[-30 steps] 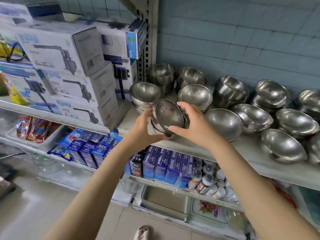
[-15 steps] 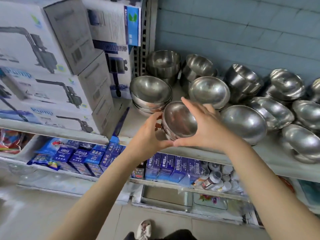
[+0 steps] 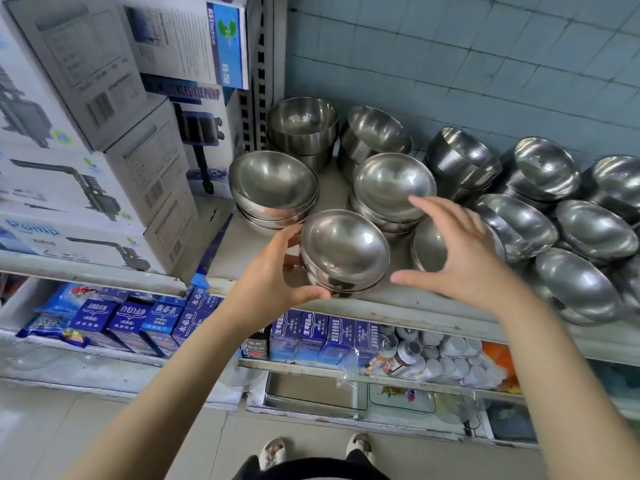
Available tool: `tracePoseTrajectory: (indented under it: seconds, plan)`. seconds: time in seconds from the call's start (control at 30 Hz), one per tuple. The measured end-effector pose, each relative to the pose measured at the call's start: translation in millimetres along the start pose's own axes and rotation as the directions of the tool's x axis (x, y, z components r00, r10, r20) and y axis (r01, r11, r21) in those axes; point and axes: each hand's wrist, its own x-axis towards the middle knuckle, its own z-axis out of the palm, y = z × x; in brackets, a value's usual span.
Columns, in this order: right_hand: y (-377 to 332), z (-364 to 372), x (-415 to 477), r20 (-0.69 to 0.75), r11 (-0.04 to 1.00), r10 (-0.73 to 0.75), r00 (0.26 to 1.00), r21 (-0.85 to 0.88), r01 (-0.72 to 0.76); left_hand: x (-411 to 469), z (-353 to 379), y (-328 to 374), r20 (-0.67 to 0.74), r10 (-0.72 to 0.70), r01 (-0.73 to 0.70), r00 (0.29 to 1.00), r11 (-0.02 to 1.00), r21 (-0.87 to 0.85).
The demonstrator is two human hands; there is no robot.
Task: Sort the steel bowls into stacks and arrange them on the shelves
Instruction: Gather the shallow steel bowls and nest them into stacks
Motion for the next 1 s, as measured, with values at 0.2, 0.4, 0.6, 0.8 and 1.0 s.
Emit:
tracePoseTrajectory:
  seconds: [0.2,0.4,0.6,0.8,1.0]
  plan:
    - [40,0,-17,-0.068,0.951,0.254,0.965,-0.163,-0.262,3,14,7,0.036,0.019,-0.018,0.999,1.0,-0.018]
    - [49,-4,-20,-0.036,0.951,0.275,0.961,-0.134,-0.277,4,15,9,0.053,0.035,-0.036,0.998,0.999,0.018]
    - [44,-10,-22,-0.073,0.971,0.236,0.969,-0.015,-0.237,4,14,12,0.067,0.037,-0.039,0.997,0.999,0.031]
    - [14,-24,-28,-0.169,0.945,0.175,0.97,0.306,-0.117,2,14,15,0.073,0.041,-0.044,0.996,0.998,0.037]
    - [-50,4,-11,-0.021,0.958,0.025,0.999,0.288,-0.018,2,17,4,0.063,0.045,-0.047,0.997,0.999,0.024]
